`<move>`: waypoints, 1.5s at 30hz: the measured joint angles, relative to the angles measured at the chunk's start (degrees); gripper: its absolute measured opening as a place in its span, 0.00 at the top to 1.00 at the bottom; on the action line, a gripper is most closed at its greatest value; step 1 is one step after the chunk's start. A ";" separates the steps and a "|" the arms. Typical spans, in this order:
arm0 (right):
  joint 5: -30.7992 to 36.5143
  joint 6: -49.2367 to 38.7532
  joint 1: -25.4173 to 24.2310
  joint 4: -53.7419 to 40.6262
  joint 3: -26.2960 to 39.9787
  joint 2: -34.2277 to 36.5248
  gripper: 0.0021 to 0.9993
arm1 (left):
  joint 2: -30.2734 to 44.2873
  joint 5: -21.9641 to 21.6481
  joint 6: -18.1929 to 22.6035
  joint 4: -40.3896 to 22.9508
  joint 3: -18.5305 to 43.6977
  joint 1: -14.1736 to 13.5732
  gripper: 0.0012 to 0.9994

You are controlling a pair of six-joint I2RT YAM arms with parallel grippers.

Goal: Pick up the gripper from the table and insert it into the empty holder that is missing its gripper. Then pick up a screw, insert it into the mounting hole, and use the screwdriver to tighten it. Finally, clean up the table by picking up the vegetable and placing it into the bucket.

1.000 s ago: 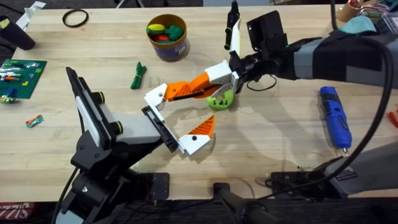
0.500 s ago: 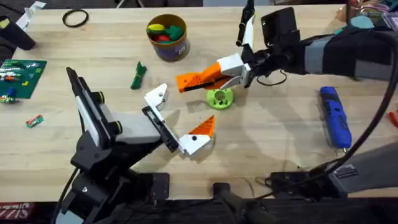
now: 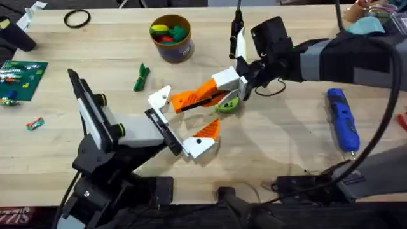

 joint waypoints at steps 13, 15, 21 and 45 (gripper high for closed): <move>0.92 -0.21 2.61 3.93 -0.04 0.00 0.99 | 0.00 -1.71 0.09 -0.02 0.00 0.07 0.01; 0.79 0.99 2.63 6.00 -0.11 0.00 0.99 | 0.00 -1.96 0.15 -0.02 0.00 0.07 0.01; 0.93 5.55 2.63 11.76 -0.24 0.00 0.99 | -0.02 -2.14 0.33 -0.02 0.00 0.04 0.01; -2.40 12.16 3.17 12.70 8.78 10.27 0.99 | 0.00 -2.93 -0.68 -0.15 0.00 0.07 0.01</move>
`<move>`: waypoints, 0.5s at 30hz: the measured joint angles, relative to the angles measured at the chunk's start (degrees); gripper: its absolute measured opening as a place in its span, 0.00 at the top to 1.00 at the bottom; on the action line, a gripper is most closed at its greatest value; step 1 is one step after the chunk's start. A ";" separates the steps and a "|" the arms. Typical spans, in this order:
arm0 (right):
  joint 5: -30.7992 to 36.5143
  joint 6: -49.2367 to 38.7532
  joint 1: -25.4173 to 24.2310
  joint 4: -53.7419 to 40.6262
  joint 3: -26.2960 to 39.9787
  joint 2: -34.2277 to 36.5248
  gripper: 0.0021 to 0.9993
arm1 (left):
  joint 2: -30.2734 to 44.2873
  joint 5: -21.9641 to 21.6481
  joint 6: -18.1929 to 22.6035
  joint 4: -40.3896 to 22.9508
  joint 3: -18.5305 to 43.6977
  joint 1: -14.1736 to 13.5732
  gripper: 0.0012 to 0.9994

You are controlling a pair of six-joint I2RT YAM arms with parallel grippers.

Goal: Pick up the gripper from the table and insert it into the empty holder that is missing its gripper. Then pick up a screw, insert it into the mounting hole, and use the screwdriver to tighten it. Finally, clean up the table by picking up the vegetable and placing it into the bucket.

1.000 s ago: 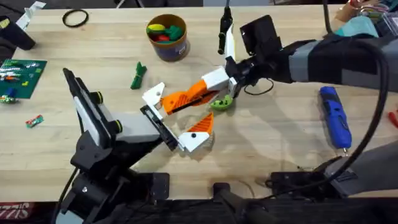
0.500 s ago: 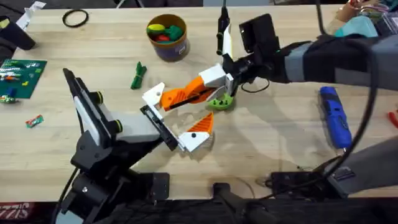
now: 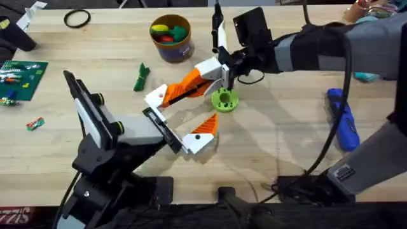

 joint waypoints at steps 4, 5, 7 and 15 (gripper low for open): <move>0.40 0.53 0.32 -0.02 0.07 0.00 0.99 | 0.00 -0.20 -0.02 -0.02 0.00 0.10 0.01; 0.48 0.65 0.53 -0.02 0.15 0.00 0.99 | 0.00 -0.22 -0.02 -0.02 0.00 0.11 0.01; 0.82 0.81 1.38 0.03 0.42 0.09 0.99 | 0.00 -0.23 -0.04 -0.03 0.00 0.11 0.01; 1.50 0.88 2.84 0.33 1.72 1.18 0.99 | 0.00 -1.39 -0.26 -0.07 0.00 0.37 0.01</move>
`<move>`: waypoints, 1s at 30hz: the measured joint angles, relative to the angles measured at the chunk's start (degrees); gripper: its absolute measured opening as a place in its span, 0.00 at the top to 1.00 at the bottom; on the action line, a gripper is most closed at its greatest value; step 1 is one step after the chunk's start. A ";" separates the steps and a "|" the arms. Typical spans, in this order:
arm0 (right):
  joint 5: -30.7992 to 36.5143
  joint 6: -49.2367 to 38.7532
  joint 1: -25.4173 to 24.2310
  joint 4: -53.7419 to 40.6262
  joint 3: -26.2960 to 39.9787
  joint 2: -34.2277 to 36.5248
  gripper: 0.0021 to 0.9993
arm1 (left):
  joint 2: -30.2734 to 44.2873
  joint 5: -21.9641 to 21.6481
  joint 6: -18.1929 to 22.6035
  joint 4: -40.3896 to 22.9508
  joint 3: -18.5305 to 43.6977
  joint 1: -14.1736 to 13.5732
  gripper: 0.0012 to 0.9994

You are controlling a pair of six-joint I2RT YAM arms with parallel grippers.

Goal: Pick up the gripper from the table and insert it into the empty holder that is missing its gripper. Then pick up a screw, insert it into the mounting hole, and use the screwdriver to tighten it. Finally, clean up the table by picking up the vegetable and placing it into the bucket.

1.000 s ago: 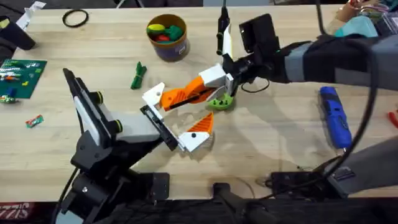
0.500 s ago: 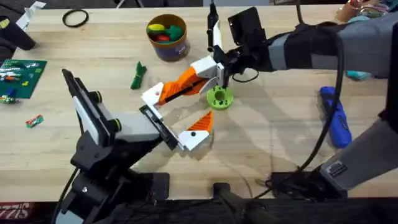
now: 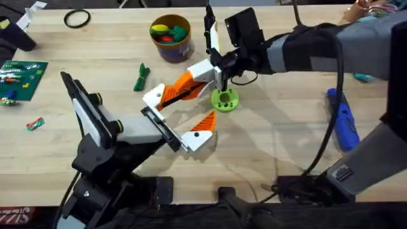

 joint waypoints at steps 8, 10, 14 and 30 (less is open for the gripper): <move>1.99 0.39 0.33 1.15 0.46 0.00 0.99 | 0.00 -1.09 -0.02 -0.04 0.00 0.07 0.01; 2.67 0.44 0.48 1.48 0.57 0.00 0.99 | 0.00 -1.40 -0.08 -0.11 0.00 0.17 0.01; 4.03 0.61 0.65 2.31 0.74 0.00 0.99 | 0.00 -1.50 -0.45 -0.15 0.00 0.37 0.01; 6.83 1.27 1.44 5.77 0.81 0.00 0.99 | 0.00 -1.85 -0.90 -0.17 0.00 0.37 0.01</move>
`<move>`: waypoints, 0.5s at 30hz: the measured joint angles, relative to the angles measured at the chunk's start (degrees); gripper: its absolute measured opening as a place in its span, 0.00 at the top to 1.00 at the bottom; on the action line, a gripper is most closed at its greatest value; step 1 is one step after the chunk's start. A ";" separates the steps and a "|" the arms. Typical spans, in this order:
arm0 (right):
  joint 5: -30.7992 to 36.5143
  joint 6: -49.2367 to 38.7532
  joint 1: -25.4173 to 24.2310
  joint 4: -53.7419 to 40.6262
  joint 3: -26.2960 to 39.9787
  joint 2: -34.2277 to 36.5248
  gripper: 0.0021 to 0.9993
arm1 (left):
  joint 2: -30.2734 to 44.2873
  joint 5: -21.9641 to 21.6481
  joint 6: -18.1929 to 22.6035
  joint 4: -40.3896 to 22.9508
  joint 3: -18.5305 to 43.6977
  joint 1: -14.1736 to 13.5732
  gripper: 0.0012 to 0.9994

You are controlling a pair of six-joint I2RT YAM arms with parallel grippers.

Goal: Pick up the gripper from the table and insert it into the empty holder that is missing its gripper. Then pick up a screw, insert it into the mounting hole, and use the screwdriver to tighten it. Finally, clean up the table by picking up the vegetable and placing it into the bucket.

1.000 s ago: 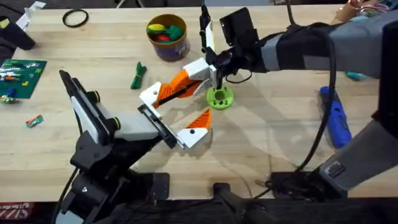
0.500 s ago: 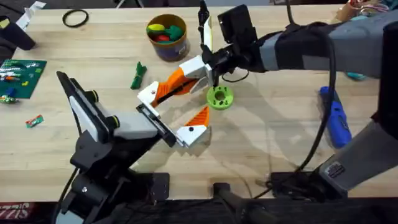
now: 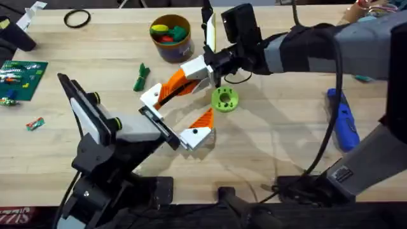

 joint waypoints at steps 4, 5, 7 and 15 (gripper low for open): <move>0.31 0.00 0.14 0.02 0.07 0.00 0.99 | 0.00 -0.22 -0.21 0.00 0.00 0.00 0.01; 0.35 0.00 0.16 0.03 0.07 0.00 0.99 | 0.00 -0.26 -0.21 0.00 0.00 0.00 0.01; 0.47 0.00 0.18 0.03 0.07 0.00 0.99 | 0.00 -0.30 -0.33 0.00 0.00 0.02 0.01; 0.49 0.00 0.18 0.03 0.07 0.00 0.99 | 0.00 -0.31 -0.36 0.00 0.00 0.02 0.01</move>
